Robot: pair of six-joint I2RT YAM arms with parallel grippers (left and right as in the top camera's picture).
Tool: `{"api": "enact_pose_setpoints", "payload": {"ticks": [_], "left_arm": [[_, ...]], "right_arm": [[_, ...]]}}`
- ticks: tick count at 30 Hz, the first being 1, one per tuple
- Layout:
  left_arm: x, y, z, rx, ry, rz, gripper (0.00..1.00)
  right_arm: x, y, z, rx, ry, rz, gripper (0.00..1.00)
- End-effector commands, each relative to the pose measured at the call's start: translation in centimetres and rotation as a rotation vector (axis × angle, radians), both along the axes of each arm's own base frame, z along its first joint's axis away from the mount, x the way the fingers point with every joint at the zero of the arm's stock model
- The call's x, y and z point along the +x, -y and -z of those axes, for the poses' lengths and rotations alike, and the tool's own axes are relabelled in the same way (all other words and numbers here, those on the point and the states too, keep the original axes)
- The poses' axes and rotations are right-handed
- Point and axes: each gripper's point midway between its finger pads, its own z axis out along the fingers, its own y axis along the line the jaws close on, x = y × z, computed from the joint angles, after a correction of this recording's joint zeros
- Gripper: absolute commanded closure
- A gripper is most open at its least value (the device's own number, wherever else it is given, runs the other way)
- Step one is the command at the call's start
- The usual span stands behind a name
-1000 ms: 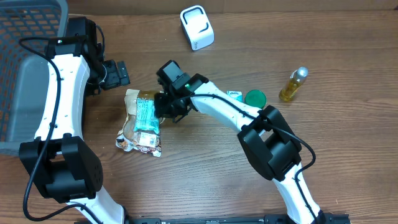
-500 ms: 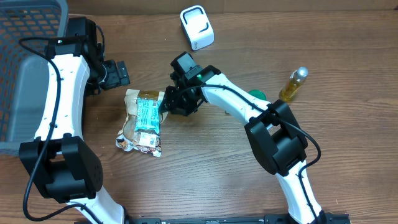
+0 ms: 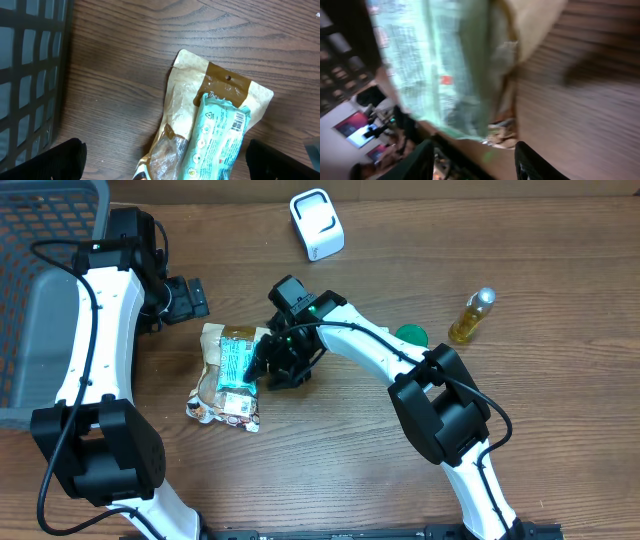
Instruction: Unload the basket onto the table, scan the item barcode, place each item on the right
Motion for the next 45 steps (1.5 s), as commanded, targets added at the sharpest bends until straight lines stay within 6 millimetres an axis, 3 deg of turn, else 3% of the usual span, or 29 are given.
{"api": "enact_pose_setpoints", "payload": {"ticks": [1, 10, 12, 18, 28, 38, 45], "left_arm": [[0.0, 0.4, -0.2, -0.003, 0.003, 0.024, 0.0], [0.0, 0.4, -0.2, -0.003, 0.003, 0.024, 0.0], [0.0, 0.4, -0.2, -0.004, 0.003, 0.023, 0.01], [0.0, 0.4, -0.2, -0.003, 0.003, 0.024, 0.0], [0.0, 0.4, -0.2, -0.003, 0.003, 0.024, 0.01], [0.0, 0.4, -0.2, -0.003, 0.003, 0.024, 0.0], [0.0, 0.4, -0.2, -0.003, 0.003, 0.024, 0.01]], "right_arm": [[-0.4, -0.7, -2.5, 0.042, -0.099, 0.076, 0.51], [-0.4, -0.8, -1.6, -0.099, -0.239, 0.289, 0.51], [-0.6, -1.0, -1.3, -0.132, -0.25, 0.325, 0.43], [-0.7, -1.6, 0.2, -0.246, -0.216, 0.455, 0.37], [0.6, -3.8, -0.6, -0.161, -0.13, 0.468, 0.38], [1.0, -3.6, -0.2, -0.185, -0.091, 0.49, 0.51], [0.8, -3.5, -0.1, -0.19, -0.093, 0.487, 0.7]]}}
